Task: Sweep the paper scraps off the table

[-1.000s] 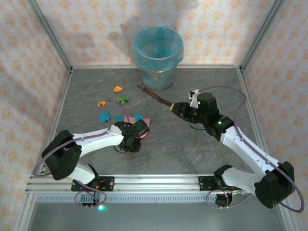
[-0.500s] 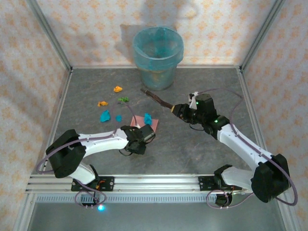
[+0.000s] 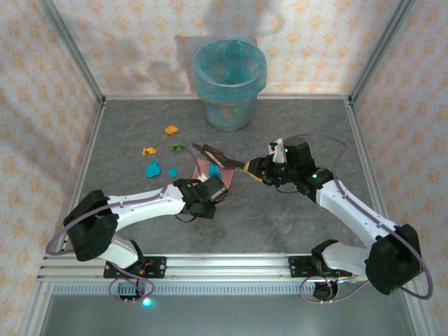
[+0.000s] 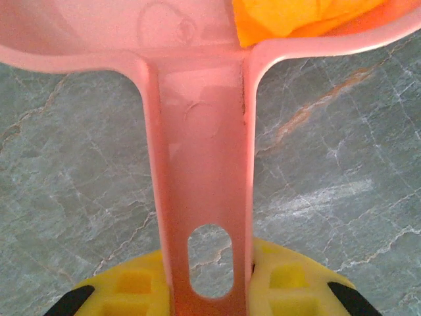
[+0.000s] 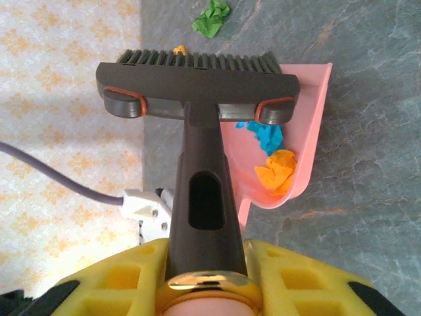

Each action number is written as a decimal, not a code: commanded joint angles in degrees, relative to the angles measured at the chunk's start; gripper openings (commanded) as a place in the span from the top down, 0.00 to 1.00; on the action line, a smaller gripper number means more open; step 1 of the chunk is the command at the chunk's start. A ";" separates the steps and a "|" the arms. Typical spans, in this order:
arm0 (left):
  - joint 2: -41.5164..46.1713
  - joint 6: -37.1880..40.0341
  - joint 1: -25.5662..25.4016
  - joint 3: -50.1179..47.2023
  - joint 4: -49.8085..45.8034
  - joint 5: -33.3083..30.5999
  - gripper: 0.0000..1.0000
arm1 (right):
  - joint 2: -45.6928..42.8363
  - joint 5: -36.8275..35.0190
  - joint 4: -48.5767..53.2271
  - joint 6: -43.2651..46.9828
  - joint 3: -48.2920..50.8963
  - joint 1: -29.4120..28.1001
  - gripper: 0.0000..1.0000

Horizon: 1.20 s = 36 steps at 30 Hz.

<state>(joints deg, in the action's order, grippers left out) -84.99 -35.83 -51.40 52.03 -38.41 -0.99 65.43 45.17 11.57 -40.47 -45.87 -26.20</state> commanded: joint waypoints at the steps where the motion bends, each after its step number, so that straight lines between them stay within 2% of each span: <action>1: 2.66 1.29 -0.37 2.08 -2.23 -3.38 1.00 | -4.65 1.44 1.84 0.34 -2.85 0.02 1.00; 8: 5.11 1.29 -0.37 4.32 -5.94 -4.44 1.00 | -12.78 -10.30 3.88 2.34 -4.41 0.05 1.00; 15: 8.76 2.12 -0.36 9.86 -14.09 -4.35 1.00 | -23.96 -37.14 3.79 5.26 0.54 0.04 1.00; 18: 9.76 3.07 -0.37 13.86 -18.64 -3.69 1.00 | -26.86 -45.55 0.31 5.55 5.77 0.07 1.00; 21: 10.02 4.31 -0.37 19.19 -23.33 -2.01 1.00 | -26.42 -50.82 -0.99 5.28 8.94 0.12 1.00; 28: 7.74 7.20 -0.38 35.97 -32.60 -0.32 1.00 | -25.07 -51.69 -6.58 3.98 14.26 0.11 1.00; 33: -0.74 8.01 0.32 54.68 -40.87 -1.64 1.00 | -23.50 -48.15 -10.69 2.24 16.79 0.11 1.00; 36: -6.88 7.75 1.93 64.53 -43.26 0.09 1.00 | -21.24 -45.08 -14.19 1.26 18.18 0.10 1.00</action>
<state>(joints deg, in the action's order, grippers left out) -86.50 -29.36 -50.96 108.99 -74.65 -1.32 42.81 -1.89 5.67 -37.74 -28.95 -26.06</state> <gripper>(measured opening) 0.221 0.296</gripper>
